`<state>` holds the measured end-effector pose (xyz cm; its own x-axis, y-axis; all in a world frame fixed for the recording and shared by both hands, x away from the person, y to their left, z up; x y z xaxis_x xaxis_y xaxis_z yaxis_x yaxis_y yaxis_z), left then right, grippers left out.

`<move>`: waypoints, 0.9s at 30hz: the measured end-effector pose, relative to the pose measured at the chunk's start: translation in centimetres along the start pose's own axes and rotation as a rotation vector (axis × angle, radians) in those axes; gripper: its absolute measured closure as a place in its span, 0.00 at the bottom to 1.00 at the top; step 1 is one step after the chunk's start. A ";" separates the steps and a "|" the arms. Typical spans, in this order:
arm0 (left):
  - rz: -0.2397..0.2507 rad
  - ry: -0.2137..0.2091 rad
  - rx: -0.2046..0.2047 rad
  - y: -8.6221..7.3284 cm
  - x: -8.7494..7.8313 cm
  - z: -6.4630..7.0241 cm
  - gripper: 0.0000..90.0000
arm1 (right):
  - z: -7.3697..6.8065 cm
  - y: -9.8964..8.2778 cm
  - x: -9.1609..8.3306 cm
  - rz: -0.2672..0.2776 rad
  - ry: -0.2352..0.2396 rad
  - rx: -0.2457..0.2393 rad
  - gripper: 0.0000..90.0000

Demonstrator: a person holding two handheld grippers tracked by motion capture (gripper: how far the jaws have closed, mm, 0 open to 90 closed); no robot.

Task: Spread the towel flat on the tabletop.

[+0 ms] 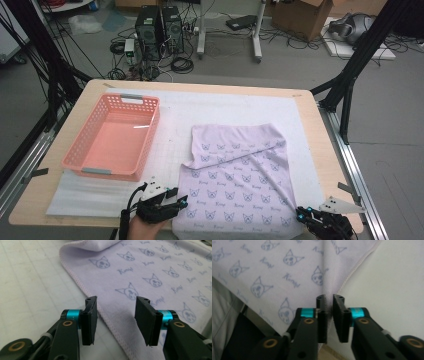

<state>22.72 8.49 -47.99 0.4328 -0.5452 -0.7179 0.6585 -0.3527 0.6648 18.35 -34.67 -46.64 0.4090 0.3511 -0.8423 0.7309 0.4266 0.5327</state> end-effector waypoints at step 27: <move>0.035 -0.012 0.010 -1.8 -2.7 0.1 0.63 | 0.9 2.5 1.9 -0.016 -0.089 0.016 0.99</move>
<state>20.29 10.56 -47.25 0.4478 -0.5663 -0.6920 0.6371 -0.3409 0.6913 21.45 -33.63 -46.97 0.4432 0.2686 -0.8552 0.7463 0.4179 0.5180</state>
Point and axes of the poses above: each handheld gripper's, and its own axes: x roughly forward along the jaws, y roughly out of its top, z roughly to its right, the point moved 4 cm from there along x, roughly forward along the jaws, and after that the axes turned 14 degrees about -z, right-handed, at the moved point
